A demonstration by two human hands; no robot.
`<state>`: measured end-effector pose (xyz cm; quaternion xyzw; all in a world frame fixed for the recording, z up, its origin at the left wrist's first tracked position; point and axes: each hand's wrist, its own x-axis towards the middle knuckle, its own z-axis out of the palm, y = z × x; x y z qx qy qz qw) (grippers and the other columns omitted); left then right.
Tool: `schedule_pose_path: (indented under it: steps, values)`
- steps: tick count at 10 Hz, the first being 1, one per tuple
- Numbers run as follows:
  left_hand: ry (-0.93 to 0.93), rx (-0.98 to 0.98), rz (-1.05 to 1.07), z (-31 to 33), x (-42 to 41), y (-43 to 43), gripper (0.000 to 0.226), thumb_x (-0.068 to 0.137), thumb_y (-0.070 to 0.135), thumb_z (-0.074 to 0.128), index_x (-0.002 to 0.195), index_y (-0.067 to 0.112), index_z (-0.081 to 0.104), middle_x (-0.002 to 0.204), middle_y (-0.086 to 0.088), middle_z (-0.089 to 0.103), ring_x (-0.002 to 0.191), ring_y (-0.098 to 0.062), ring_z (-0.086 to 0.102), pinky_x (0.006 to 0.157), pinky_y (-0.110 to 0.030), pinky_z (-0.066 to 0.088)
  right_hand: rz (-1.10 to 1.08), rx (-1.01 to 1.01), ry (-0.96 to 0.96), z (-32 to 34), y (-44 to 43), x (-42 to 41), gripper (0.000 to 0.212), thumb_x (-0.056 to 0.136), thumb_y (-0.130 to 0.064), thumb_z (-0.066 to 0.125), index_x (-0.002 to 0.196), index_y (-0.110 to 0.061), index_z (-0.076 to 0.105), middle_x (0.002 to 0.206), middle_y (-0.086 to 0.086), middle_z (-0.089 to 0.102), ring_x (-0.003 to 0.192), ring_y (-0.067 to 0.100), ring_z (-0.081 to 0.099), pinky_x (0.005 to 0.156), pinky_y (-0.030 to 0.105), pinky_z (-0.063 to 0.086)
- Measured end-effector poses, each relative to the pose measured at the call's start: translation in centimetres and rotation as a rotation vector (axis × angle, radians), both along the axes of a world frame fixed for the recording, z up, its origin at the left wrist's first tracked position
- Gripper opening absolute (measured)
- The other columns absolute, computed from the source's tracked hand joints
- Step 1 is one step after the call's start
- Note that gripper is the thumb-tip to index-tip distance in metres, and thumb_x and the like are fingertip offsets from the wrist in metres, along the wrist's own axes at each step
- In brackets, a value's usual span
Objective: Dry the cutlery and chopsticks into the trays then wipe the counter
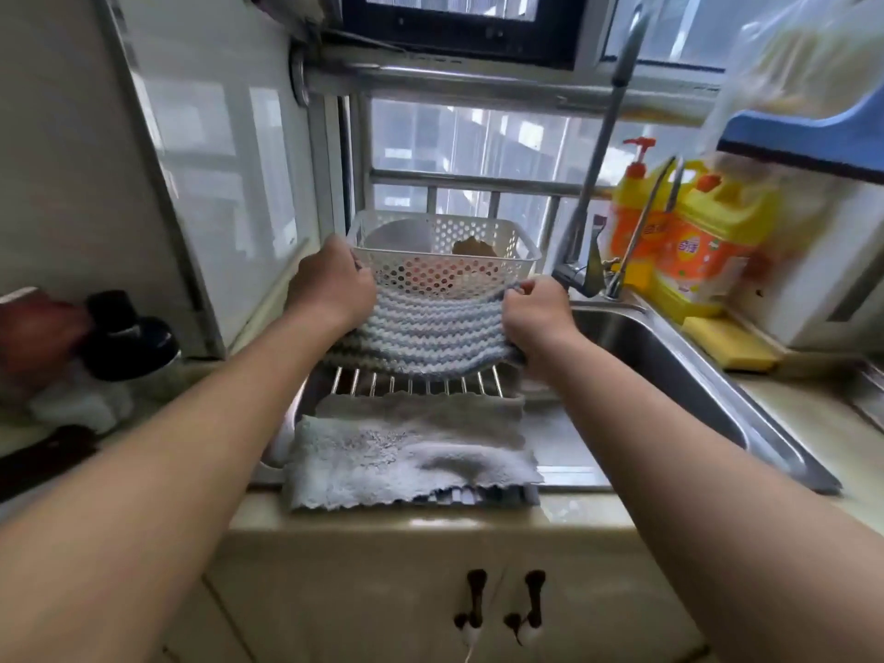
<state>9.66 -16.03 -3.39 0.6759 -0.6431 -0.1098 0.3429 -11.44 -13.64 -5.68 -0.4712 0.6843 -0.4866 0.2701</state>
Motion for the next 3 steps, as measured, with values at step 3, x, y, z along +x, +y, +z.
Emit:
schedule_pose_path:
  steps: [3]
  values:
    - [-0.300,0.224,0.004,-3.3,-1.4,-2.3,0.065,0.085,0.019,0.050,0.147,0.013,0.030,0.148,-0.019,0.036,0.133,-0.042,0.039,0.107,-0.054,0.040,-0.126,0.312,0.329,-3.6,-0.9,-2.3,0.016,0.090,-0.009,0.053,0.105,-0.003,0.054,0.099,0.015,0.059,0.092,0.033,0.062,0.070,0.035,0.053]
